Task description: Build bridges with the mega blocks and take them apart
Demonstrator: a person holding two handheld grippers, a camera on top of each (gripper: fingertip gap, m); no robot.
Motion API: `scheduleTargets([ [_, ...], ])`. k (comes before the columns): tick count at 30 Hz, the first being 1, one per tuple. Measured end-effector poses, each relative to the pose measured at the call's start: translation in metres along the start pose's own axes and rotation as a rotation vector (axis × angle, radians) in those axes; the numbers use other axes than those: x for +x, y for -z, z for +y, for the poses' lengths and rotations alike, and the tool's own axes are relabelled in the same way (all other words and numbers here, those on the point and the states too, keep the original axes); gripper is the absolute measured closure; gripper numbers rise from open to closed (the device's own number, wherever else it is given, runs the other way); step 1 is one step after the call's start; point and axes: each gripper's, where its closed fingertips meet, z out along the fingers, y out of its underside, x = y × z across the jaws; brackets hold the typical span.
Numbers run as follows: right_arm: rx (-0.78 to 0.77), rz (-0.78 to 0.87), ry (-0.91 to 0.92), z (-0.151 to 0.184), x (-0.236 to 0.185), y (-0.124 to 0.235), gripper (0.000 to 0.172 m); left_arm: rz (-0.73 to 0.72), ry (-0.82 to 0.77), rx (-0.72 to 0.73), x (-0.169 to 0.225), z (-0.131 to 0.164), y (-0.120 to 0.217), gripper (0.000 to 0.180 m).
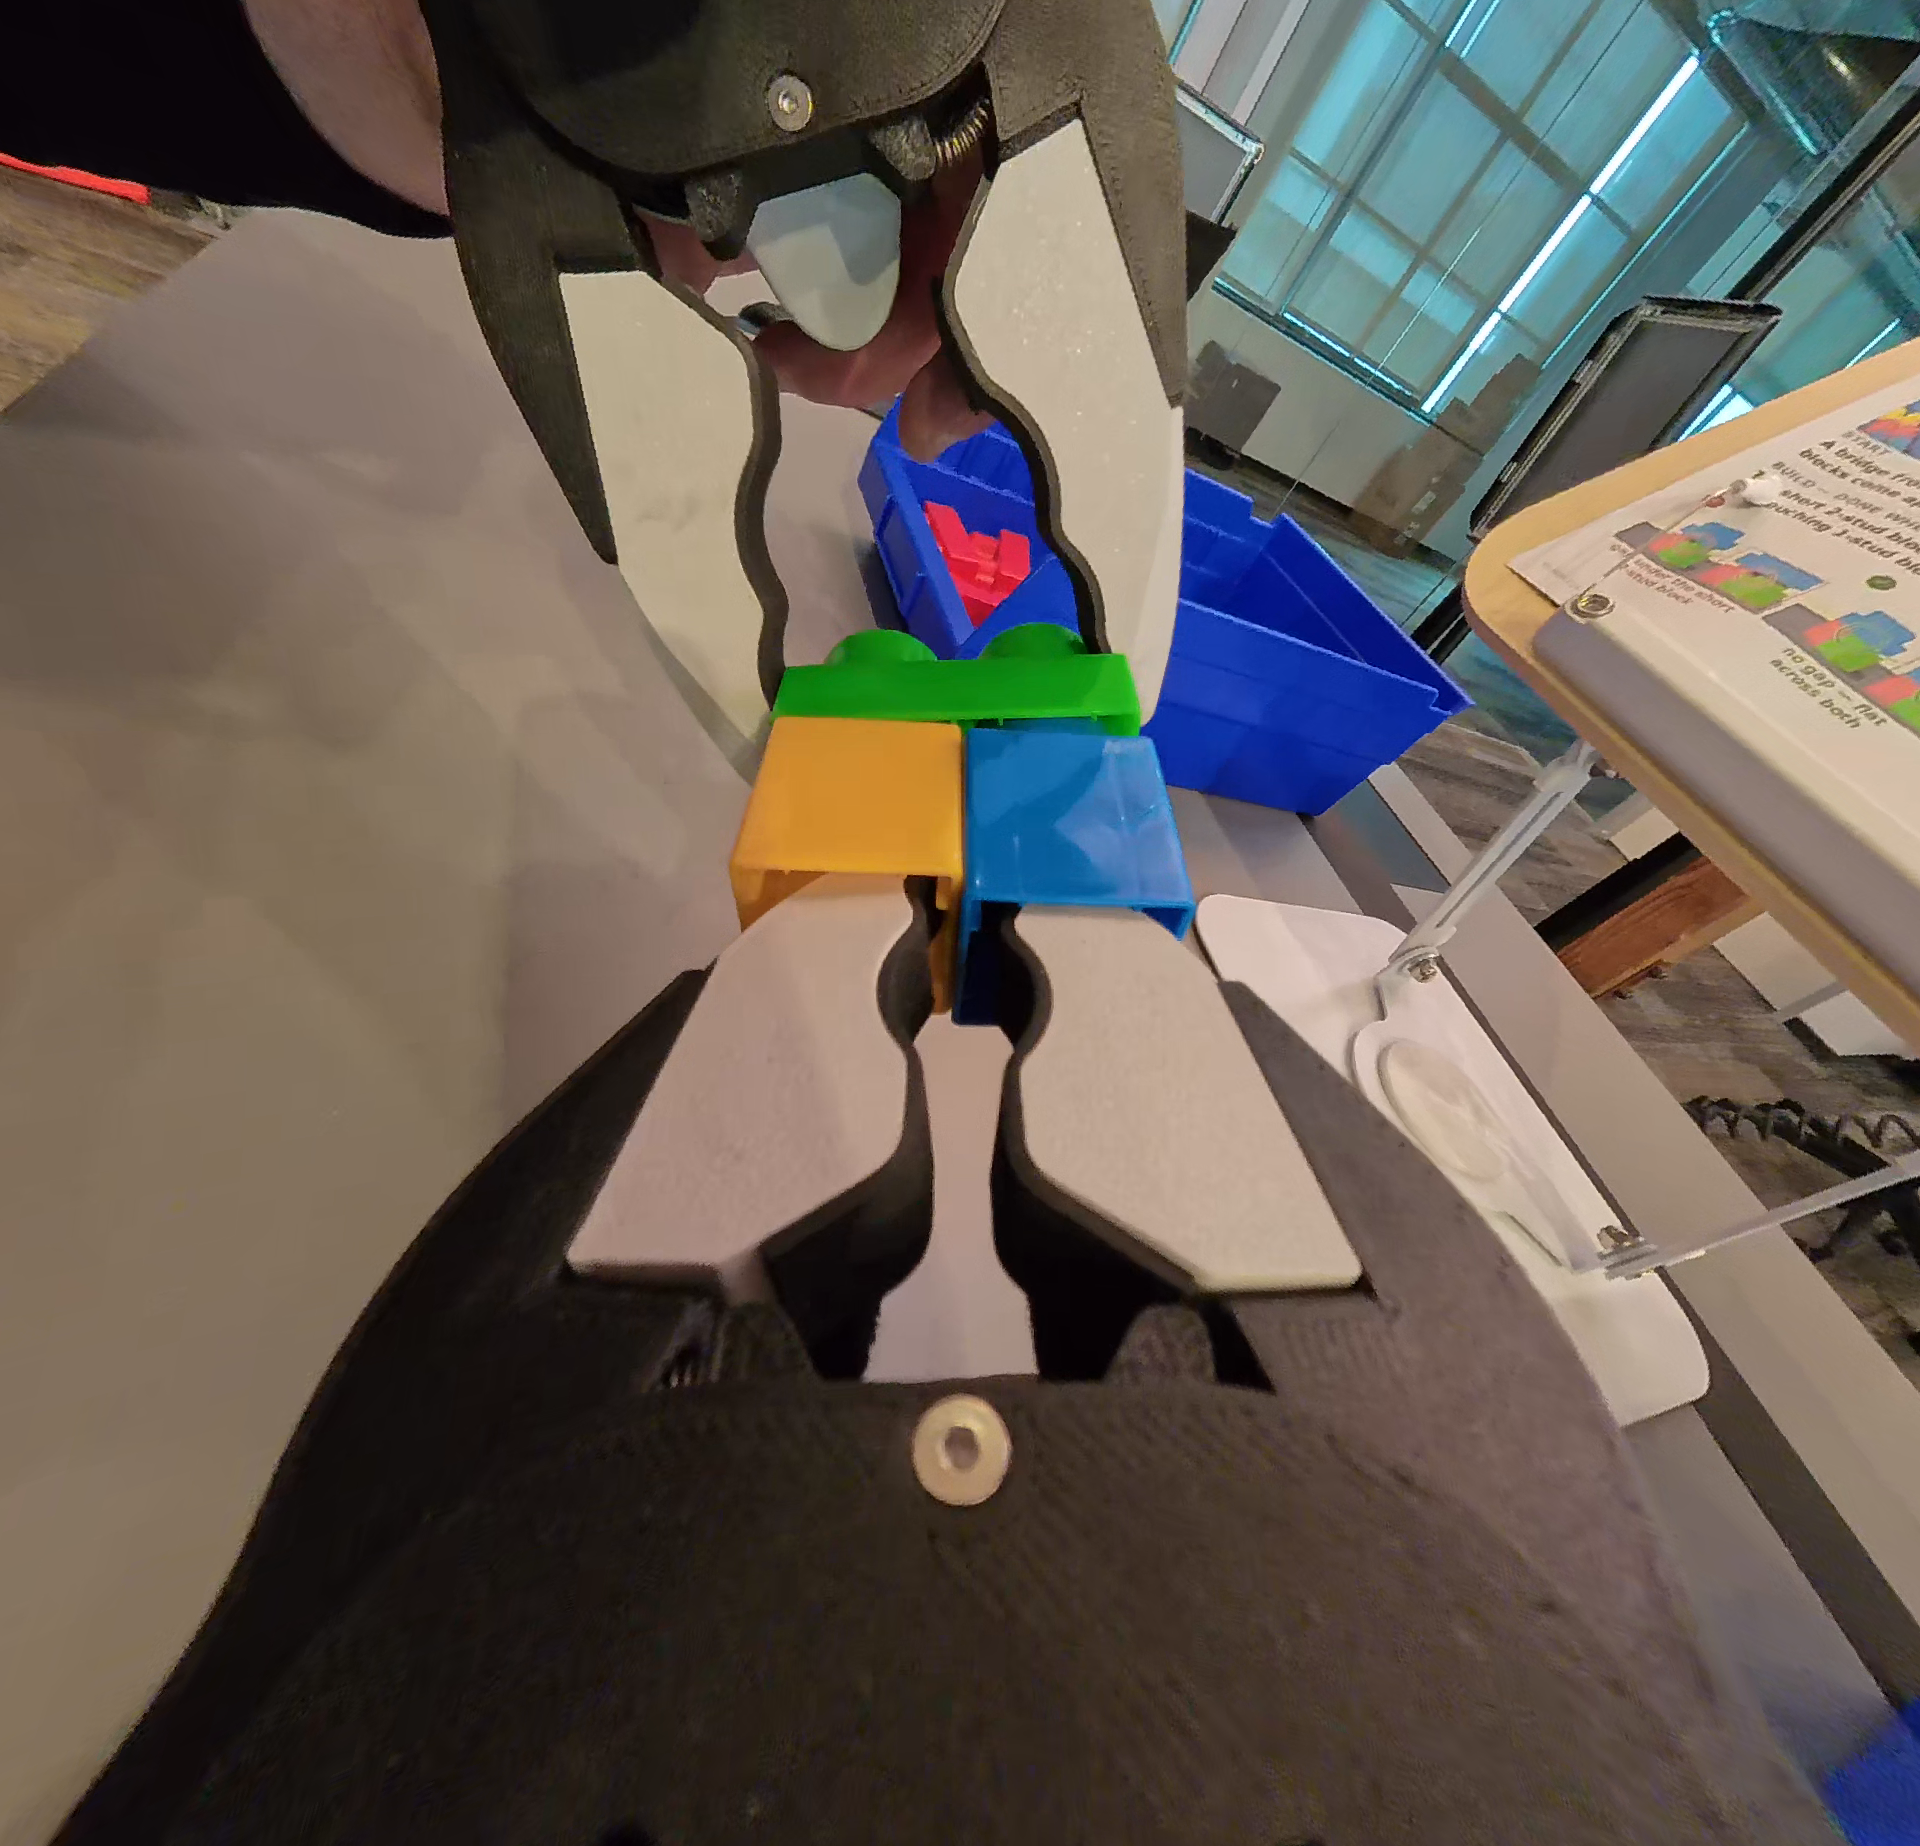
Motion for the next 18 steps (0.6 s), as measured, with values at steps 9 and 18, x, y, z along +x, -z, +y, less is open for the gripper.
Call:
scheduleTargets([
  [9, -0.014, -0.006, 0.030, -0.0018, -0.0010, 0.0015, 0.166, 0.036, -0.012, 0.001, 0.0009, -0.0029, 0.0008, 0.113],
  [18, -0.037, -0.019, 0.047, 0.0013, -0.0034, -0.0004, 0.166, 0.053, -0.017, -0.015, 0.0038, -0.0008, -0.0019, 0.113],
])
